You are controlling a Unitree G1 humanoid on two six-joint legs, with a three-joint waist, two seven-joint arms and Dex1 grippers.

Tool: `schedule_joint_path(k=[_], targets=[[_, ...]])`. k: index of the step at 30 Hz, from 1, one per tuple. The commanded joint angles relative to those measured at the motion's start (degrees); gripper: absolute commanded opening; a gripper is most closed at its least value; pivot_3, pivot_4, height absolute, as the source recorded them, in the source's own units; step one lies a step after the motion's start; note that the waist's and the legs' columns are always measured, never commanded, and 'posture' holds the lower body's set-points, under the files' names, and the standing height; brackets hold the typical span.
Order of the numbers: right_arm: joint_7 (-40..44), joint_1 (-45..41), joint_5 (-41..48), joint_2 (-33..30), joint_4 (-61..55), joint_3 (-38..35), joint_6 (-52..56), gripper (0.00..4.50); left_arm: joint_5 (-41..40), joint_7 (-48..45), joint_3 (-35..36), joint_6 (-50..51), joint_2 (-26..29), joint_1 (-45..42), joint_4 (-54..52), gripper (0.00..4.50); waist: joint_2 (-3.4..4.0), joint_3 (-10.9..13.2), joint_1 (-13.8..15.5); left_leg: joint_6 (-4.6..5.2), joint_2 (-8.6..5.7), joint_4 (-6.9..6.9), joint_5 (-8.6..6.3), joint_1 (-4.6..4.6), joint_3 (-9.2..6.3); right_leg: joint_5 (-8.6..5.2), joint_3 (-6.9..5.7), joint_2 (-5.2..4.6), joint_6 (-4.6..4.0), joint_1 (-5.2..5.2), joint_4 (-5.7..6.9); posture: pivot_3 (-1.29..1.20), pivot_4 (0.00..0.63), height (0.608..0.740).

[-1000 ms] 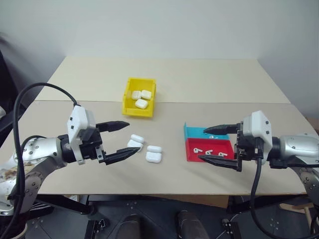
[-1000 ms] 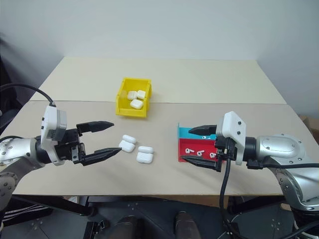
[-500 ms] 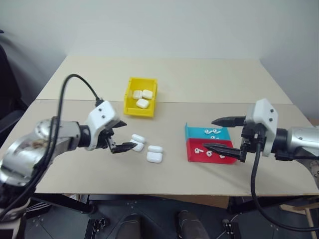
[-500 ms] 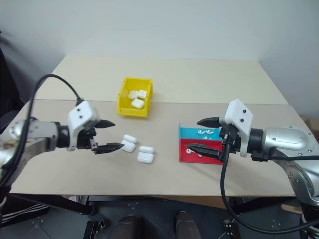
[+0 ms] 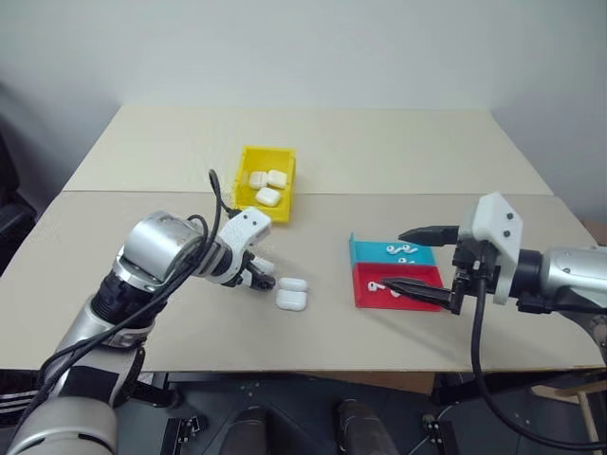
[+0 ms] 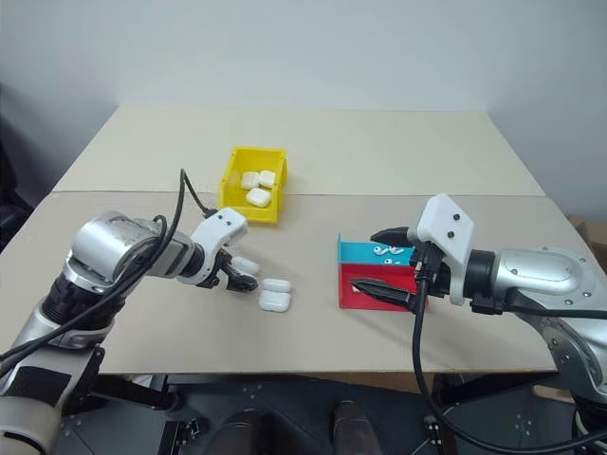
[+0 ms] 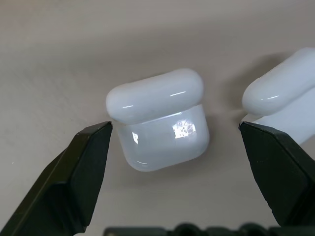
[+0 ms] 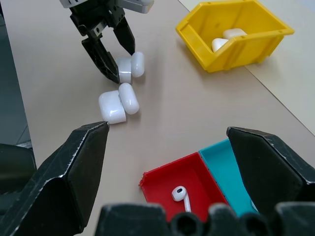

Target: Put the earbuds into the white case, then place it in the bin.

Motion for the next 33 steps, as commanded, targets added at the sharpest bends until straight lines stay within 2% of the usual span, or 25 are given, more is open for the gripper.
schedule_joint_path(k=[1, 6, 9, 12, 13, 15, 19, 22, 25, 30, 33], targets=[[-0.67, 0.12, 0.79, 0.00, -2.05, -1.93, -0.64, 4.46, 0.02, 3.49, -0.86, 0.20, -0.35, -0.84, 1.39, 4.50, 0.00, 0.00, 0.01, 0.00, 0.00, 0.01, 0.00, 0.00, 0.00, 0.00, 0.00, -0.01, 0.00, 0.00, 0.01, 0.00, 0.150, 0.740], [-1.32, 0.80, 1.03, 0.26, -2.53, -1.93, -0.86, 4.46, -0.53, 6.67, -1.66, 0.20, -1.66, -0.67, 3.70, 4.50, 0.01, -0.01, 0.05, 0.00, -0.01, 0.02, 0.00, 0.01, -0.04, 0.01, 0.01, -0.02, 0.00, 0.01, 0.01, 0.00, 0.150, 0.740], [-1.45, 1.19, 1.11, 0.28, -2.78, -2.04, -1.13, 4.50, -0.18, 7.59, -0.91, 0.20, -2.37, -0.46, 3.33, 3.87, 0.01, -0.01, 0.11, 0.00, -0.03, 0.02, 0.00, 0.04, -0.04, 0.01, 0.01, -0.03, -0.01, 0.04, 0.03, 0.00, 0.150, 0.740], [-1.19, 1.75, 1.11, 0.30, -3.02, -2.35, -1.60, 4.50, 0.58, 8.57, -0.44, 0.20, -3.03, -0.62, 3.51, 2.97, 0.01, -0.01, 0.10, -0.01, -0.03, 0.05, 0.01, 0.09, -0.03, 0.01, 0.01, -0.03, -0.01, 0.10, 0.04, 0.00, 0.150, 0.740], [-1.17, 1.97, 1.06, 0.29, -3.10, -2.42, -1.70, 4.50, 1.01, 8.79, 0.00, 0.20, -2.99, -0.44, 2.95, 2.85, 0.01, -0.01, 0.10, -0.01, -0.03, 0.04, 0.01, 0.11, -0.04, 0.01, 0.01, -0.03, 0.00, 0.13, 0.04, 0.00, 0.150, 0.740], [-1.09, 2.27, 1.00, 0.21, -3.19, -2.54, -1.85, 4.50, 1.04, 8.38, 0.31, 0.20, -2.33, -0.22, 1.63, 2.84, 0.01, 0.00, 0.09, -0.01, -0.03, 0.04, 0.01, 0.14, -0.04, 0.01, 0.00, -0.02, 0.00, 0.16, 0.04, 0.00, 0.150, 0.740], [-0.87, 3.00, 1.09, 0.23, -3.51, -2.86, -2.34, 4.50, 0.99, 4.78, 2.92, -7.61, 4.59, 4.62, -6.72, 2.84, 0.00, 0.00, -0.58, -0.01, 0.02, 0.01, 0.00, 0.14, -0.03, 0.02, 0.09, 0.01, -0.02, 0.10, 0.04, 0.00, 0.150, 0.740], [-0.64, 3.51, 0.69, 0.54, -3.16, -3.01, -3.13, 4.50, -0.45, 0.26, 12.58, -17.95, 7.83, 10.43, -11.37, 2.84, 0.01, 0.00, -0.40, -0.01, 0.03, -0.02, 0.01, 0.01, -0.03, 0.03, 0.11, 0.01, -0.04, -0.09, 0.09, 0.00, 0.150, 0.740], [-0.42, 3.41, 0.25, 1.13, -1.90, -2.69, -4.22, 4.50, -0.05, -3.05, 21.84, -36.91, 4.78, 18.76, -17.01, 2.84, 0.01, -0.01, 0.05, -0.02, 0.03, 0.01, 0.01, -0.12, 0.04, 0.03, 0.10, -0.06, -0.06, -0.23, 0.09, 0.00, 0.150, 0.740], [1.81, 1.30, -2.59, 0.23, 2.57, 0.10, -6.07, 4.50, -9.98, -10.75, 29.44, -46.88, -4.33, 23.53, -19.09, 2.84, 0.01, -0.01, 1.10, -0.02, -0.06, 0.15, 0.01, -0.17, 0.31, 0.10, 0.05, -0.18, 0.03, -0.07, -0.09, 0.00, 0.150, 0.740], [4.13, -0.93, -6.07, -1.69, 6.18, 2.96, -7.18, 4.50, -11.82, -16.19, 28.32, -52.19, -6.56, 24.72, -19.17, 2.84, 0.01, -0.01, 1.01, -0.02, -0.06, 0.20, 0.01, -0.11, 0.45, 0.12, 0.05, -0.17, 0.04, 0.00, -0.09, 0.00, 0.150, 0.740]])
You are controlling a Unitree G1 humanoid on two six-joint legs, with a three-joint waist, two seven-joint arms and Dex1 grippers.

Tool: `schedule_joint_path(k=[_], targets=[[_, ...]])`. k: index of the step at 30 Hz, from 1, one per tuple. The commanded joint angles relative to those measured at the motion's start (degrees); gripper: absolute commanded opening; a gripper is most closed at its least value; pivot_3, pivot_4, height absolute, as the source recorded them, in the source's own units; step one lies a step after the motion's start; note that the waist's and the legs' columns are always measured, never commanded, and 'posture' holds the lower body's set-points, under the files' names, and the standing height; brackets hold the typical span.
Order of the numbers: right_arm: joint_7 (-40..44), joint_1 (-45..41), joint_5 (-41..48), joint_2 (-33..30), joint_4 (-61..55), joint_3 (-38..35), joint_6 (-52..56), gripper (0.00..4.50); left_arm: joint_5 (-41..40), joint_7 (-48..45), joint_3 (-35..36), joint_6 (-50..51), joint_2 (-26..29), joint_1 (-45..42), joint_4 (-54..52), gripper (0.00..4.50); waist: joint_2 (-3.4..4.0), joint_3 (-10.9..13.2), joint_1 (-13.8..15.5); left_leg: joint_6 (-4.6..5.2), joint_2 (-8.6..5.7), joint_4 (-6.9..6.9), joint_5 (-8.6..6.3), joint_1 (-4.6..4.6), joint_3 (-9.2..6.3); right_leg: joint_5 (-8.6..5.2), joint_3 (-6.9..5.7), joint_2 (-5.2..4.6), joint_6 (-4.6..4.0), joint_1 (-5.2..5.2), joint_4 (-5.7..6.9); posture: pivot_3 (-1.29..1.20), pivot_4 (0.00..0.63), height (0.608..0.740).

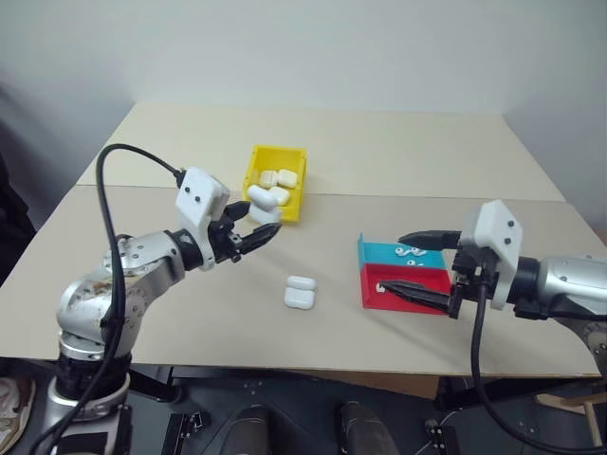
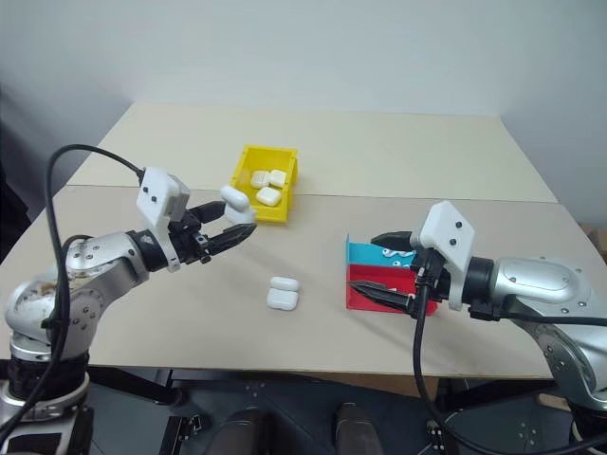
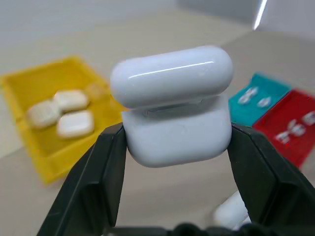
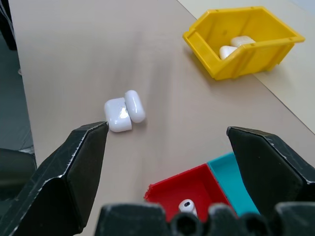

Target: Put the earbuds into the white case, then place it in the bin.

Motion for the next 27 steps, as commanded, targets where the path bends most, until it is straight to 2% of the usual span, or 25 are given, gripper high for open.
schedule_joint_path(k=[1, 6, 10, 17, 21, 27], targets=[[2.81, -2.83, -4.37, -2.88, 3.01, 2.31, -2.61, 4.50, -2.82, -6.39, -0.44, -6.93, -1.32, 0.06, -1.78, 2.84, 0.00, 0.00, -0.12, 0.00, 0.01, 0.00, 0.00, 0.01, 0.00, 0.01, 0.00, 0.03, -0.01, 0.01, 0.01, 0.00, 0.150, 0.740], [8.50, -6.57, -9.91, -6.84, 6.77, 8.29, -4.87, 4.50, -6.67, -14.47, -2.52, -12.85, -5.05, -0.64, 0.51, 2.84, 0.01, -0.01, -0.41, 0.00, 0.07, 0.00, 0.00, 0.11, -0.01, 0.00, -0.02, 0.12, -0.03, 0.08, 0.05, 0.00, 0.150, 0.740], [12.54, -9.28, -13.42, -9.13, 7.99, 13.26, -4.90, 4.50, -5.79, -22.96, -4.68, -20.31, -6.79, -1.85, 3.85, 2.84, 0.01, -0.01, -0.67, 0.00, 0.06, 0.00, 0.00, 0.12, 0.00, 0.00, -0.02, 0.12, -0.03, 0.10, 0.03, 0.00, 0.150, 0.740], [14.86, -18.75, -19.93, -7.94, 11.42, 23.44, 0.09, 4.50, -5.57, -23.25, -5.77, -24.44, -8.65, -1.20, 4.28, 2.84, 0.01, -0.01, -1.38, 0.01, 0.09, 0.00, 0.00, 0.20, -0.04, 0.00, 0.01, 0.13, -0.02, 0.17, 0.04, 0.00, 0.150, 0.740], [16.68, -24.90, -24.02, -4.69, 14.46, 30.55, 2.87, 4.50, -5.75, -22.37, -5.97, -25.31, -8.79, -1.00, 3.71, 2.84, 0.02, -0.01, -1.33, 0.01, 0.12, 0.00, 0.00, 0.21, -0.06, 0.00, -0.03, 0.15, -0.03, 0.17, 0.05, 0.00, 0.150, 0.740], [19.80, -28.18, -29.67, -2.88, 18.28, 36.89, 3.17, 4.50, -7.36, -24.95, -6.21, -25.81, -7.96, -0.43, 2.55, 2.84, 0.02, -0.01, -0.98, 0.01, 0.10, 0.00, 0.00, 0.14, -0.07, 0.00, -0.06, 0.12, -0.02, 0.14, -0.01, 0.00, 0.150, 0.740]])
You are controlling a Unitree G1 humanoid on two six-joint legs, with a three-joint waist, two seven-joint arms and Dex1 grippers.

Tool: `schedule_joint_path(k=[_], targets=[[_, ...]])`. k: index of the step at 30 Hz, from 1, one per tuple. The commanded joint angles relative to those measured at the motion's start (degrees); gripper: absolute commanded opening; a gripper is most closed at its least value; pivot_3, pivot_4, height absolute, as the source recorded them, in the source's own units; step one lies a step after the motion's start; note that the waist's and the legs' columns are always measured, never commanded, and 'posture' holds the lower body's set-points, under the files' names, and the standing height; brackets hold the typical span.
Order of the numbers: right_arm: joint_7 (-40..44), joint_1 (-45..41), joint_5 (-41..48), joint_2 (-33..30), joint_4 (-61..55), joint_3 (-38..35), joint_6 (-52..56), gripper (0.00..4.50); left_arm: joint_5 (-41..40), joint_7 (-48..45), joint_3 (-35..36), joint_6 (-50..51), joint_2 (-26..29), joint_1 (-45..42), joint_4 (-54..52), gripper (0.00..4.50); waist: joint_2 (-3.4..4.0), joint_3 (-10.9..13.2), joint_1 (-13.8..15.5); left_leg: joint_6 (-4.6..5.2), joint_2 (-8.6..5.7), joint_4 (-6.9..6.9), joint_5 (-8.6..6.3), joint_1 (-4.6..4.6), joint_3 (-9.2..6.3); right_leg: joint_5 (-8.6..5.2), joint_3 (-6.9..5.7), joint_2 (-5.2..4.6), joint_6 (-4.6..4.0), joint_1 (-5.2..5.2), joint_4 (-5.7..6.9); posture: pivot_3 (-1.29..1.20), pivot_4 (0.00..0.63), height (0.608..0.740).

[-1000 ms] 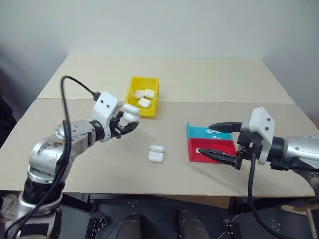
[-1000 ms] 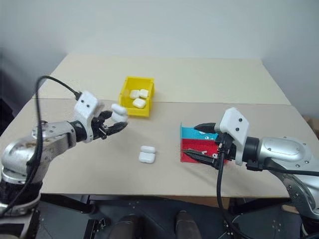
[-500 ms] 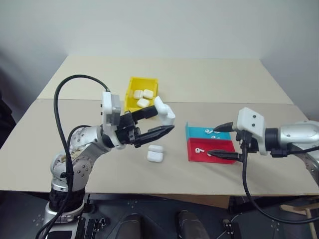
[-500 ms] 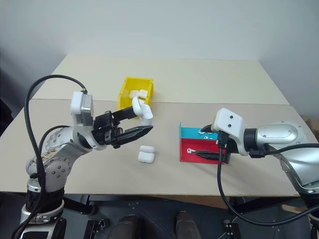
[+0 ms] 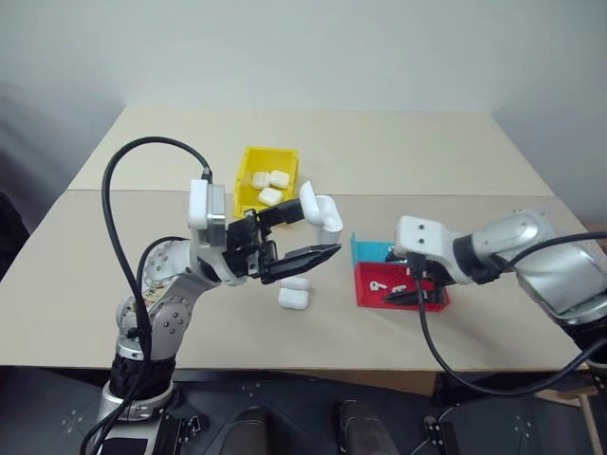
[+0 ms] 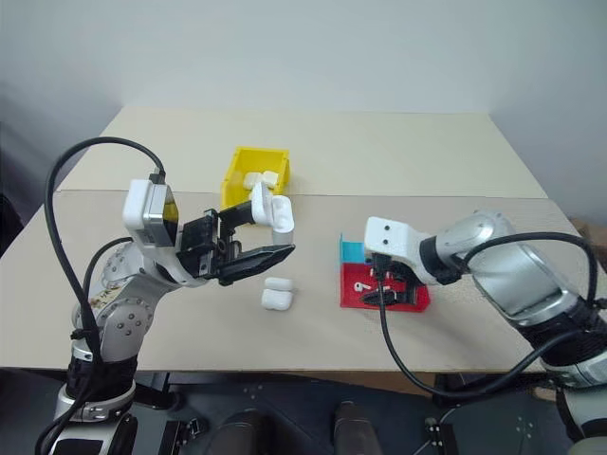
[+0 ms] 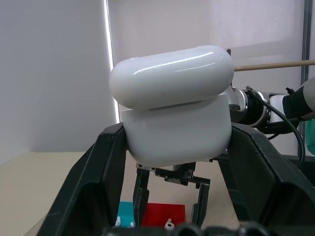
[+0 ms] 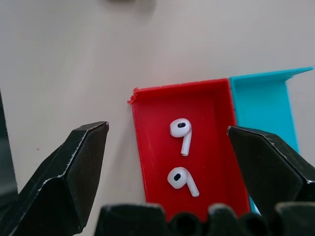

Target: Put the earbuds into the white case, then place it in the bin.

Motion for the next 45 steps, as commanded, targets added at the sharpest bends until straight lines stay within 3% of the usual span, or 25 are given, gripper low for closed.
schedule_joint_path(k=[1, 4, 8, 18, 35, 38, 42, 45], targets=[[1.61, -1.59, -2.74, 0.10, 1.51, 1.00, 0.69, 4.50, -2.05, -3.16, 0.07, -1.83, 0.93, -0.14, -2.45, 2.84, 0.00, 0.00, 0.03, 0.00, -0.01, 0.00, 0.00, -0.02, 0.00, 0.00, -0.01, -0.01, 0.00, 0.00, -0.02, 0.00, 0.150, 0.740], [2.27, -1.67, -4.47, 0.87, 2.28, 2.71, 1.37, 3.85, -3.33, -6.92, 0.64, -2.40, 1.68, -1.46, -0.08, 2.84, 0.00, 0.00, -0.02, 0.00, 0.00, 0.00, 0.00, -0.02, 0.01, 0.00, -0.01, -0.01, 0.00, -0.01, -0.03, 0.00, 0.150, 0.740], [1.68, -2.81, -6.77, 2.95, 3.80, 3.97, 3.29, 2.49, -4.36, -10.34, 0.77, -3.06, 2.08, -2.67, 2.15, 2.84, 0.00, 0.00, -0.05, 0.00, 0.01, 0.00, 0.00, 0.02, 0.01, 0.00, -0.02, 0.02, -0.01, -0.01, 0.03, 0.00, 0.150, 0.740], [-1.07, -4.20, -12.91, 8.80, 6.59, 6.76, 3.68, 2.49, -0.89, -9.81, -0.96, -6.30, 1.46, -1.40, 1.83, 2.84, 0.01, -0.01, -0.14, 0.00, 0.01, 0.00, 0.00, 0.00, 0.00, 0.00, -0.02, 0.02, -0.02, -0.04, 0.05, 0.00, 0.150, 0.740], [-0.07, -2.80, -16.47, 11.29, 8.10, 8.33, 2.23, 2.49, -0.65, -8.90, -1.33, -6.54, 1.59, -0.70, 0.79, 2.84, 0.02, -0.01, -0.19, 0.00, 0.02, 0.00, 0.00, 0.04, 0.00, 0.00, -0.02, 0.03, -0.02, -0.02, 0.07, 0.00, 0.150, 0.740], [0.15, -2.35, -16.28, 11.35, 7.53, 8.17, 2.33, 1.92, -0.80, -8.55, -1.19, -6.36, 1.81, -0.42, 0.40, 2.84, 0.02, -0.01, -0.18, 0.00, 0.02, 0.00, 0.00, 0.04, 0.00, 0.00, -0.02, 0.03, -0.02, -0.02, 0.07, 0.00, 0.150, 0.740], [-1.02, -1.73, -15.28, 11.51, 6.23, 5.93, 5.49, 0.70, -0.68, -8.00, -1.70, -6.30, 1.54, -0.64, 0.51, 2.84, 0.02, -0.01, -0.15, 0.00, 0.02, 0.00, 0.00, 0.07, 0.00, 0.00, -0.03, 0.03, -0.02, 0.02, 0.07, 0.00, 0.150, 0.740], [-1.34, 0.30, -11.87, 10.35, 1.85, -0.06, 9.15, 0.64, -1.73, -8.55, -2.18, -5.58, 1.06, -2.36, 1.35, 2.84, 0.02, -0.01, -0.02, 0.00, 0.02, 0.00, 0.00, 0.06, -0.01, 0.00, -0.03, 0.03, -0.02, 0.02, 0.07, 0.00, 0.150, 0.740]])
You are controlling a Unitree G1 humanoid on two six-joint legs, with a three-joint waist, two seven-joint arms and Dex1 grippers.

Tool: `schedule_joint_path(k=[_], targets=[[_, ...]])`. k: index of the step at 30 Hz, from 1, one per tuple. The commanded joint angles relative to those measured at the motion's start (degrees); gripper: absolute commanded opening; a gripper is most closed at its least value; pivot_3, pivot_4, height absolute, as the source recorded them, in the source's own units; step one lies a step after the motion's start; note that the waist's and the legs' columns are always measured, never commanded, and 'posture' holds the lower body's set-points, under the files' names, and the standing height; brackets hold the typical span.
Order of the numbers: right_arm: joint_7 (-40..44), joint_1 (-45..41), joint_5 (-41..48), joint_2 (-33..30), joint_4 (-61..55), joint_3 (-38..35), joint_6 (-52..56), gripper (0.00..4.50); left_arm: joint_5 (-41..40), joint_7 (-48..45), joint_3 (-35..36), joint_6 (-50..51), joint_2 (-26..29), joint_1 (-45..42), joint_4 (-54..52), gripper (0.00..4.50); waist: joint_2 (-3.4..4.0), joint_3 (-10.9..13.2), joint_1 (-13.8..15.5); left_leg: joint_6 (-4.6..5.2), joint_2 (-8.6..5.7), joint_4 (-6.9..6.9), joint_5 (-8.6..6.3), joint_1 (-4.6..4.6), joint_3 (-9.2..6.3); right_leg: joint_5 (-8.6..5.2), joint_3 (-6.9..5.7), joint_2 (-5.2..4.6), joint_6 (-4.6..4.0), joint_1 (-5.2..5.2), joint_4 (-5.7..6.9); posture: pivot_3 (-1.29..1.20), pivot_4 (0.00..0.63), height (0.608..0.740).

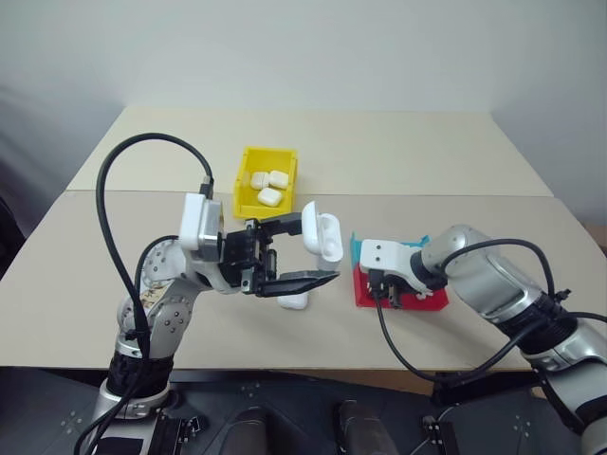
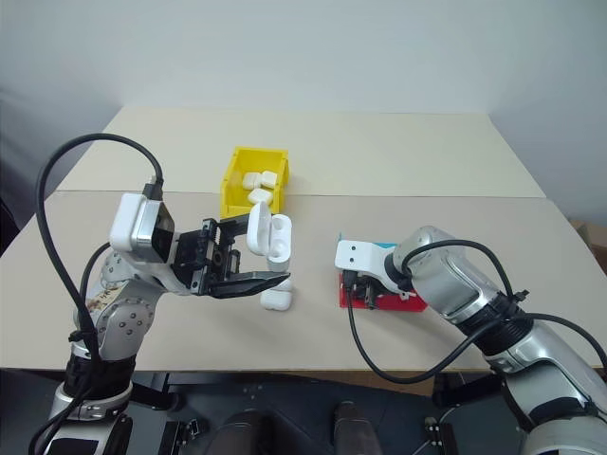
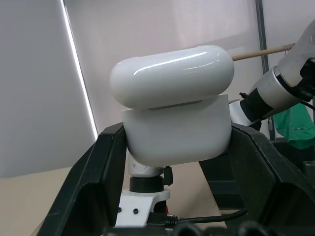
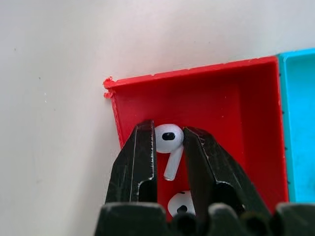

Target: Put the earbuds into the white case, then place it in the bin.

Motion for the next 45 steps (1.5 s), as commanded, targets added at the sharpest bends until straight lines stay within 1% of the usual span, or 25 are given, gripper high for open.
schedule_joint_path(k=[1, 3, 6, 7, 9, 11, 13, 15, 17, 22, 24, 29, 33, 37, 45], targets=[[-0.55, 2.23, 4.93, -1.71, -6.75, -9.32, 5.49, 0.64, -2.08, -0.59, -0.43, 0.44, -0.58, -2.72, -0.24, 2.84, 0.00, 0.00, 0.27, 0.00, 0.00, 0.00, 0.00, -0.02, -0.01, 0.00, -0.01, 0.00, 0.00, -0.01, -0.01, 0.00, 0.150, 0.740], [-1.69, 4.01, 8.11, -2.09, -10.69, -15.48, 9.39, 0.64, -2.32, -1.54, -0.65, 0.30, -0.87, -3.75, 0.77, 2.84, 0.00, 0.00, 0.23, 0.00, -0.01, 0.00, 0.00, -0.11, -0.06, 0.00, -0.07, -0.02, 0.01, -0.05, -0.06, 0.00, 0.150, 0.740], [-2.90, 6.92, 15.80, 0.04, -17.16, -30.28, 16.10, 0.64, -2.96, -1.07, -0.89, 0.53, -2.13, -4.64, 1.77, 2.84, 0.00, 0.00, 0.22, 0.00, -0.02, 0.00, 0.00, -0.16, -0.11, 0.00, -0.08, -0.03, 0.01, -0.06, -0.09, 0.00, 0.150, 0.740], [-3.44, 7.99, 18.99, 2.06, -19.62, -37.17, 17.66, 0.64, -3.16, -0.51, -1.06, 0.76, -2.75, -4.95, 1.85, 2.84, 0.00, 0.00, 0.22, 0.00, -0.01, 0.00, 0.00, -0.17, -0.13, 0.00, -0.09, -0.02, 0.01, -0.06, -0.10, 0.00, 0.150, 0.740], [-5.23, 9.09, 24.13, 6.38, -23.66, -47.95, 19.75, 0.64, -3.58, 0.37, -1.16, 1.18, -3.60, -5.52, 2.13, 2.84, -0.01, 0.00, 0.19, 0.00, 0.00, -0.01, -0.01, -0.18, -0.18, 0.00, -0.14, -0.01, 0.01, -0.03, -0.13, 0.00, 0.150, 0.740], [-8.51, 9.37, 28.77, 11.88, -27.26, -57.27, 20.22, 0.64, -4.01, 1.62, -1.24, 2.08, -4.64, -6.45, 2.47, 2.84, 0.00, 0.00, 0.14, 0.00, 0.00, -0.02, -0.01, -0.16, -0.24, 0.00, -0.16, 0.01, 0.01, 0.00, -0.13, 0.00, 0.150, 0.740], [-12.39, 8.75, 33.86, 17.47, -29.86, -64.41, 19.39, 0.64, -4.44, 2.90, -1.27, 3.21, -5.55, -7.47, 2.79, 2.84, 0.00, 0.00, 0.12, 0.00, 0.00, -0.01, -0.01, -0.14, -0.28, 0.00, -0.17, 0.02, 0.02, 0.02, -0.08, 0.00, 0.150, 0.740], [-16.98, 6.86, 38.58, 22.21, -31.48, -68.60, 19.63, 0.64, -4.68, 4.02, -1.32, 4.31, -6.14, -8.25, 3.04, 2.84, 0.01, -0.01, -0.01, 0.00, 0.00, -0.01, 0.00, -0.07, -0.30, 0.00, -0.16, 0.02, 0.02, 0.09, -0.04, 0.00, 0.150, 0.740], [-21.14, 4.54, 42.96, 25.01, -32.56, -70.03, 20.20, 0.64, -4.59, 6.07, -1.66, 5.19, -7.26, -8.87, 3.01, 2.84, 0.04, -0.01, -0.31, 0.00, 0.00, -0.01, 0.00, 0.01, -0.30, 0.00, -0.08, 0.02, 0.02, 0.10, 0.02, 0.00, 0.150, 0.740], [-29.60, 1.25, 55.75, 29.73, -34.27, -68.95, 19.62, 0.64, -4.27, 7.88, -2.54, 6.19, -8.49, -9.03, 2.04, 2.84, 0.05, -0.02, -0.44, 0.00, 0.01, -0.02, 0.00, 0.03, -0.34, 0.00, -0.07, 0.06, 0.00, 0.09, 0.04, 0.00, 0.150, 0.740], [-32.57, 1.40, 60.00, 29.86, -34.97, -67.17, 19.27, 0.64, -4.36, 7.93, -2.69, 6.47, -8.50, -8.93, 1.84, 2.84, 0.05, -0.02, -0.44, 0.00, 0.01, -0.06, 0.00, 0.01, -0.35, 0.00, -0.06, 0.05, -0.01, 0.09, 0.01, 0.00, 0.150, 0.740], [-38.64, 3.18, 69.32, 27.92, -34.69, -63.65, 16.54, 0.64, -3.85, 6.78, -3.02, 6.34, -7.68, -8.60, 2.21, 2.84, 0.06, -0.02, -0.41, 0.01, -0.01, -0.07, 0.00, -0.04, -0.37, -0.01, -0.07, 0.01, 0.00, 0.08, -0.07, 0.00, 0.150, 0.740], [-41.32, 5.16, 72.45, 25.09, -34.40, -60.58, 13.40, 0.64, -3.57, 6.10, -3.11, 5.89, -7.53, -8.75, 2.69, 2.84, 0.05, -0.02, -0.36, 0.01, -0.01, -0.07, 0.00, -0.06, -0.35, -0.01, -0.08, 0.00, 0.01, 0.08, -0.10, 0.00, 0.150, 0.740], [-42.78, 5.96, 73.78, 21.91, -33.22, -57.92, 10.20, 0.64, -3.28, 5.91, -3.13, 5.60, -7.69, -8.95, 2.98, 2.84, 0.05, -0.02, -0.46, 0.01, -0.01, -0.07, 0.00, -0.05, -0.33, -0.01, -0.08, 0.01, 0.00, 0.08, -0.10, 0.00, 0.150, 0.740], [-43.01, 5.88, 74.41, 19.62, -30.81, -54.56, 1.80, 0.64, -2.77, 5.23, -3.61, 5.73, -7.34, -8.38, 2.69, 2.84, 0.05, -0.02, -0.46, 0.01, 0.00, -0.10, 0.00, -0.06, -0.34, -0.02, -0.08, 0.02, 0.02, 0.08, -0.13, 0.00, 0.150, 0.740]])
